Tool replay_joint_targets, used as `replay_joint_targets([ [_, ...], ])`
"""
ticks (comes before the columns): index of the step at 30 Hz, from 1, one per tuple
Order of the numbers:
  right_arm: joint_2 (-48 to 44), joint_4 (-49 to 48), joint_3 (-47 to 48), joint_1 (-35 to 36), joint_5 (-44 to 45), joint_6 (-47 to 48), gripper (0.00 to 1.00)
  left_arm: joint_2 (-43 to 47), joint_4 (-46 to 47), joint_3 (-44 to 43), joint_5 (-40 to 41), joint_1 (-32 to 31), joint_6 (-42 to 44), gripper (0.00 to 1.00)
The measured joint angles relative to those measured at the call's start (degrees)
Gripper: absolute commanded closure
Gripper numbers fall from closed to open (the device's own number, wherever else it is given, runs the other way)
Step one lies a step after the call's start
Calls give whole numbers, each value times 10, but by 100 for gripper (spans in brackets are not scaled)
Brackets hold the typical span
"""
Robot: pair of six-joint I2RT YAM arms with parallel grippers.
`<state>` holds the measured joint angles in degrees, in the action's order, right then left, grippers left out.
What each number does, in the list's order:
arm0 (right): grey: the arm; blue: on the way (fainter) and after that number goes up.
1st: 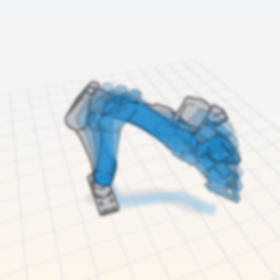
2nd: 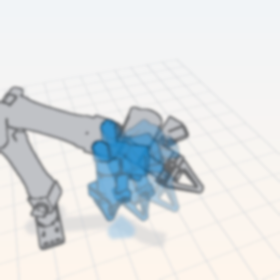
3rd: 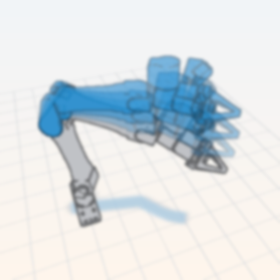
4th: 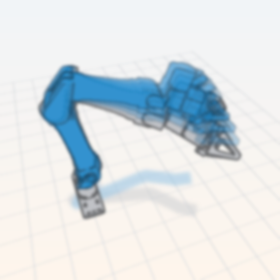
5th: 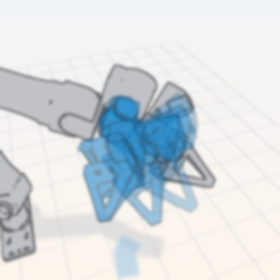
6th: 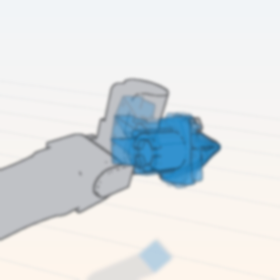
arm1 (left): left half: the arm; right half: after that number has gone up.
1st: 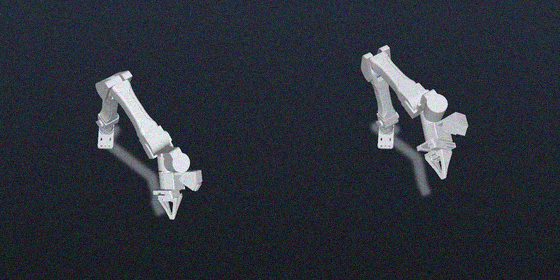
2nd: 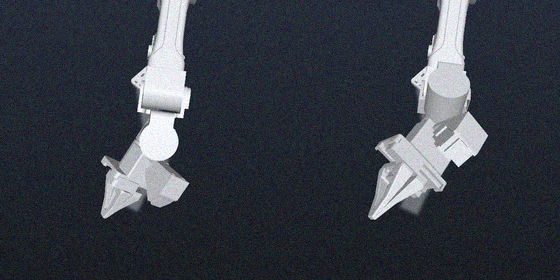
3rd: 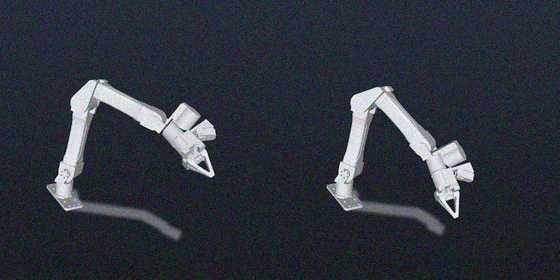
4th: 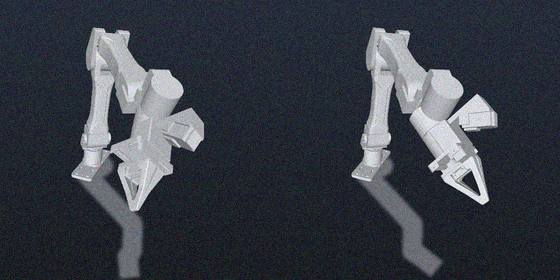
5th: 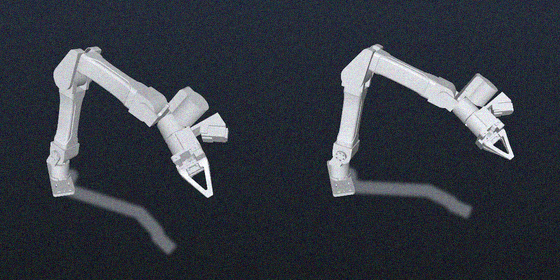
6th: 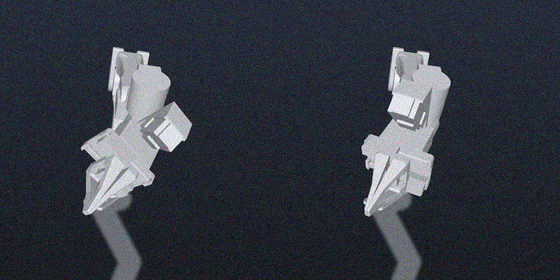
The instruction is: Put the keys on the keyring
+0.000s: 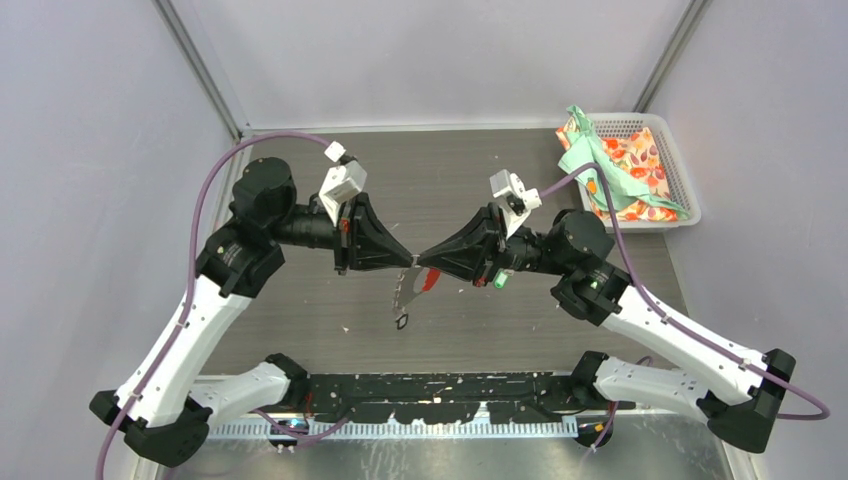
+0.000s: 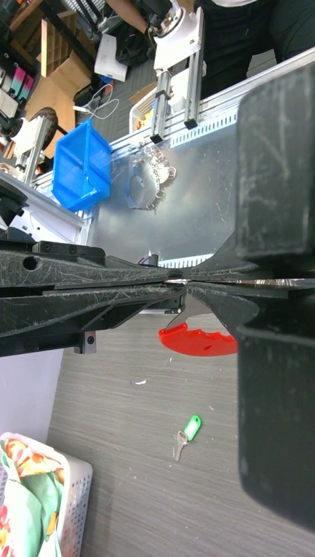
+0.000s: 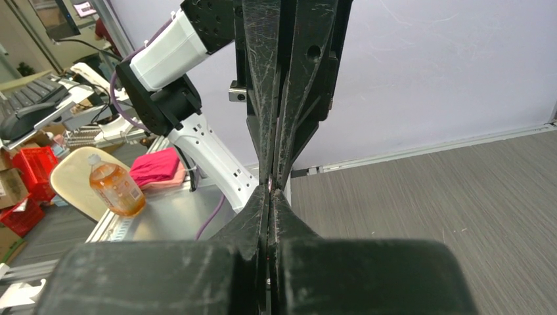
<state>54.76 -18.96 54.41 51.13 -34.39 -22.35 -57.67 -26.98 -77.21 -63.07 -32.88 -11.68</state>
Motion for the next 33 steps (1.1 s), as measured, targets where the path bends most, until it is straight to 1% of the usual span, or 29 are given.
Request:
replay_joint_targets([
  [2, 2, 8, 6, 0, -3, 0, 99, 0, 1, 0, 0, 0, 2, 100],
  [5, 8, 20, 17, -1, -9, 0, 88, 0, 0, 0, 0, 0, 4, 100],
  [9, 22, 77, 56, -3, -14, 7, 76, 2, -11, 0, 12, 0, 24, 100],
  [16, 26, 259, 153, -8, -13, 54, 60, 7, -49, 0, 48, -1, 82, 100],
  [19, 40, 359, 218, -12, -13, 86, 56, 9, -53, 0, 60, -1, 94, 100],
  [22, 64, 434, 275, -14, -12, 118, 52, 9, -59, 0, 61, -1, 99, 100],
  [27, 114, 534, 345, -14, -18, 167, 52, 7, -66, 0, 55, -1, 107, 100],
  [30, 142, 571, 365, -14, -26, 190, 53, 4, -69, 0, 47, -1, 107, 100],
  [33, 165, 595, 376, -14, -37, 204, 57, 1, -73, 0, 40, -3, 107, 100],
])
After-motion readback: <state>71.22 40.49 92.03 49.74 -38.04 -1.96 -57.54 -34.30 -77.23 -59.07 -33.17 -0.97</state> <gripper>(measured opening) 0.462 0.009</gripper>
